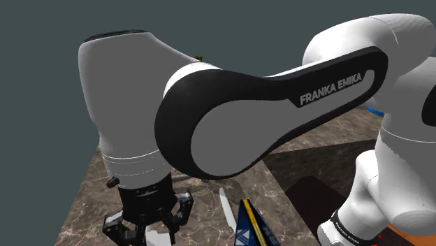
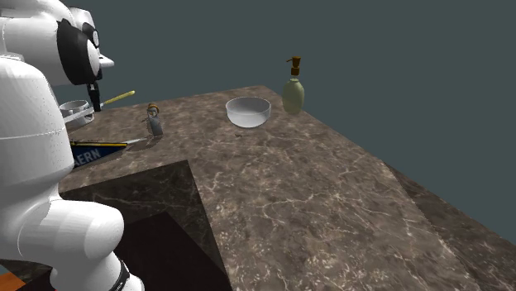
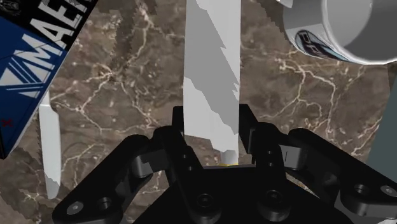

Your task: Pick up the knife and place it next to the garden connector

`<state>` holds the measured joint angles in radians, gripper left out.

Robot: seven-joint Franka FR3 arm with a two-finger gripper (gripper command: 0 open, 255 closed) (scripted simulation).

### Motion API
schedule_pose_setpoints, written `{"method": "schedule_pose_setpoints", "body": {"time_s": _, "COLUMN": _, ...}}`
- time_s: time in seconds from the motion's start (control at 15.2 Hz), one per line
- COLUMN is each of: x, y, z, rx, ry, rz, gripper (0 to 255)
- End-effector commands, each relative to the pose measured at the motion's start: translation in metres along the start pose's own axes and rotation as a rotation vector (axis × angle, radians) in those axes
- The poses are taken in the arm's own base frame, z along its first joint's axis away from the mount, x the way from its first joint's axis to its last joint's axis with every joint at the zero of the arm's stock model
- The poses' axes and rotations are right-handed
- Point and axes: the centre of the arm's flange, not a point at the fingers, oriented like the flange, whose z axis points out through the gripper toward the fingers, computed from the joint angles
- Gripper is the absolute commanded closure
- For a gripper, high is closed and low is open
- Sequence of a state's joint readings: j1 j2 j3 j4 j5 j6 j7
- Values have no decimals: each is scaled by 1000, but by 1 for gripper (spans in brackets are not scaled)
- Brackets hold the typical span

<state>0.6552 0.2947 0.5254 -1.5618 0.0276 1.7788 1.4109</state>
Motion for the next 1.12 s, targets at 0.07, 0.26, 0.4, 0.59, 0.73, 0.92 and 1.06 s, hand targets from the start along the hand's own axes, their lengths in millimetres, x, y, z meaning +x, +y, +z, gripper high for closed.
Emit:
{"method": "schedule_pose_setpoints", "body": {"time_s": 0.07, "x": 2, "y": 0, "z": 15, "rx": 0, "ry": 0, "rz": 0, "gripper": 255}}
{"method": "schedule_pose_setpoints", "body": {"time_s": 0.26, "x": 5, "y": 0, "z": 30, "rx": 0, "ry": 0, "rz": 0, "gripper": 255}}
{"method": "schedule_pose_setpoints", "body": {"time_s": 0.4, "x": 7, "y": 0, "z": 41, "rx": 0, "ry": 0, "rz": 0, "gripper": 255}}
{"method": "schedule_pose_setpoints", "body": {"time_s": 0.59, "x": 10, "y": -1, "z": 56, "rx": 0, "ry": 0, "rz": 0, "gripper": 255}}
{"method": "schedule_pose_setpoints", "body": {"time_s": 0.73, "x": 12, "y": -1, "z": 67, "rx": 0, "ry": 0, "rz": 0, "gripper": 255}}
{"method": "schedule_pose_setpoints", "body": {"time_s": 0.92, "x": 13, "y": -1, "z": 75, "rx": 0, "ry": 0, "rz": 0, "gripper": 255}}
{"method": "schedule_pose_setpoints", "body": {"time_s": 1.06, "x": 13, "y": -1, "z": 75, "rx": 0, "ry": 0, "rz": 0, "gripper": 255}}
